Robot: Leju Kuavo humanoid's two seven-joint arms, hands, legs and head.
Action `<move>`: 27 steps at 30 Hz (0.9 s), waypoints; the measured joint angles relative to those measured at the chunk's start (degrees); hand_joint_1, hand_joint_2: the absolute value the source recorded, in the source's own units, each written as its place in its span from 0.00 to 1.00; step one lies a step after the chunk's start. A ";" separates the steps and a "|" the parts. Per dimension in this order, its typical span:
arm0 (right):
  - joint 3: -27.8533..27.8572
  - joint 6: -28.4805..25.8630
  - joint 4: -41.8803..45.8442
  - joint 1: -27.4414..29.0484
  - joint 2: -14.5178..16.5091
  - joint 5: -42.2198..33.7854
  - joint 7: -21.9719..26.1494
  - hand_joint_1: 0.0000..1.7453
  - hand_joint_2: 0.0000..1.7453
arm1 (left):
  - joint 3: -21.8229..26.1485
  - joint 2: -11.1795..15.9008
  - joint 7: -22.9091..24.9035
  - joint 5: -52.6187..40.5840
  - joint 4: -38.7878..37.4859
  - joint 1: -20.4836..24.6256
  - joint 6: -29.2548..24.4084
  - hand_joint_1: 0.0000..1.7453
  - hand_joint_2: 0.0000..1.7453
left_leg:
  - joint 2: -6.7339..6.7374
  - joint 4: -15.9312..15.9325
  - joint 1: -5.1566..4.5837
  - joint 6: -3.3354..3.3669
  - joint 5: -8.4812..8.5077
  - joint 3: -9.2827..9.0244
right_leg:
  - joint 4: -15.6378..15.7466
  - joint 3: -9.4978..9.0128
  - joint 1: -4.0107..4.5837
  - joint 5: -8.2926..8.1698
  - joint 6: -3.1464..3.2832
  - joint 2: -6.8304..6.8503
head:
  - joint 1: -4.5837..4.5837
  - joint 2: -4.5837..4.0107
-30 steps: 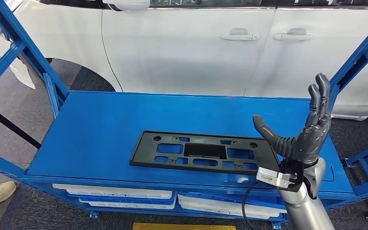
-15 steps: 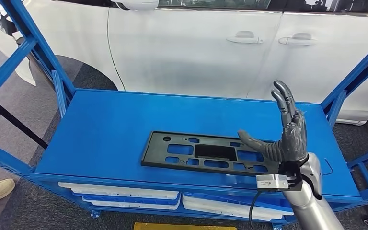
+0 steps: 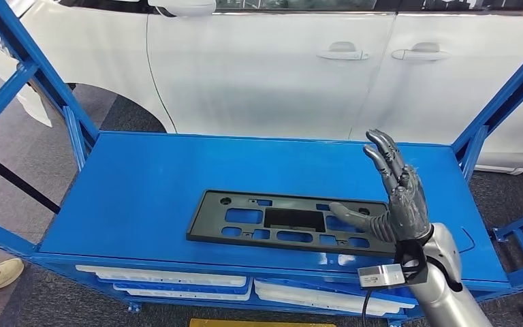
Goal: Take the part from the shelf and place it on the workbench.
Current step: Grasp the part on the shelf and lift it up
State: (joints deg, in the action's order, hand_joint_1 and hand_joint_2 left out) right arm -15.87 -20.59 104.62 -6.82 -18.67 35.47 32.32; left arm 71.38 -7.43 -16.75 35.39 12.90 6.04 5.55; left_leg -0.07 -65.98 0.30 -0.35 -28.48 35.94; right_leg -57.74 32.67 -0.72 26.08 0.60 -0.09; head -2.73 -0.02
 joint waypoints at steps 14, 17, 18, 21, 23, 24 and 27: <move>-2.39 -4.26 2.78 7.92 -1.37 17.31 -1.87 0.00 1.00 | 0.09 -0.28 -0.02 0.00 -0.02 -0.12 0.01 0.00 0.00 | -0.04 8.52 -0.24 2.63 2.60 -3.94 | -13.18 5.78 -0.09 5.47 -2.75 -0.04 | 0.00 0.00; -2.57 -4.35 3.32 8.32 -1.38 17.87 -1.90 0.00 1.00 | 0.13 -0.48 0.04 0.00 -0.02 -0.05 0.01 0.00 0.00 | -0.06 8.19 -0.45 2.13 2.27 -4.02 | -2.11 0.47 0.16 0.78 -2.04 -0.06 | 0.00 0.00; -2.58 -4.50 3.48 8.49 -1.39 18.50 -1.94 0.00 1.00 | 0.15 -0.52 0.09 0.00 -0.02 -0.03 0.01 0.00 0.00 | -0.07 8.12 -0.53 1.89 2.19 -3.99 | -0.57 -0.21 0.31 0.51 -1.76 -0.08 | 0.00 0.00; -2.60 -6.01 3.97 9.53 -1.46 23.09 -2.53 0.00 1.00 | 0.25 -0.59 0.38 0.00 -0.02 0.01 -0.03 0.00 0.00 | -0.07 8.02 -0.55 1.06 1.94 -4.06 | 0.00 -0.36 0.25 0.53 -0.95 -0.08 | 0.00 0.00; -2.61 -8.28 4.40 10.55 -1.51 28.56 -3.33 0.00 1.00 | 0.36 -0.62 0.48 0.00 -0.02 0.03 -0.09 0.00 0.00 | -0.06 5.44 -0.48 0.45 0.05 -3.08 | 0.38 -0.59 -0.09 0.37 -0.37 0.05 | 0.00 0.00; -2.62 -9.48 4.54 11.12 -1.52 31.57 -3.84 0.00 1.00 | 0.42 -0.63 0.49 0.00 -0.02 0.01 -0.13 0.00 0.00 | -0.06 2.41 -0.34 0.19 -1.72 -1.75 | 0.45 -0.67 -0.12 0.35 -0.18 0.15 | 0.00 0.00; -3.18 -12.09 4.52 12.30 -1.56 38.34 -6.41 0.00 1.00 | 0.51 -0.73 0.47 0.00 -0.02 -0.22 -0.33 0.00 0.00 | -0.04 -7.74 0.03 -0.42 -5.77 2.92 | 0.39 -0.66 -0.07 0.44 0.04 0.17 | -0.01 0.00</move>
State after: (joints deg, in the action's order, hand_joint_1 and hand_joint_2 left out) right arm -19.05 -32.68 109.14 5.48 -20.23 73.81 25.91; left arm 71.90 -8.16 -16.28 35.39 12.87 5.82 5.22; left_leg -0.11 -73.72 0.33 -0.77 -34.25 38.86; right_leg -57.35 32.01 -0.80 26.53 0.64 0.08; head -2.74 -0.02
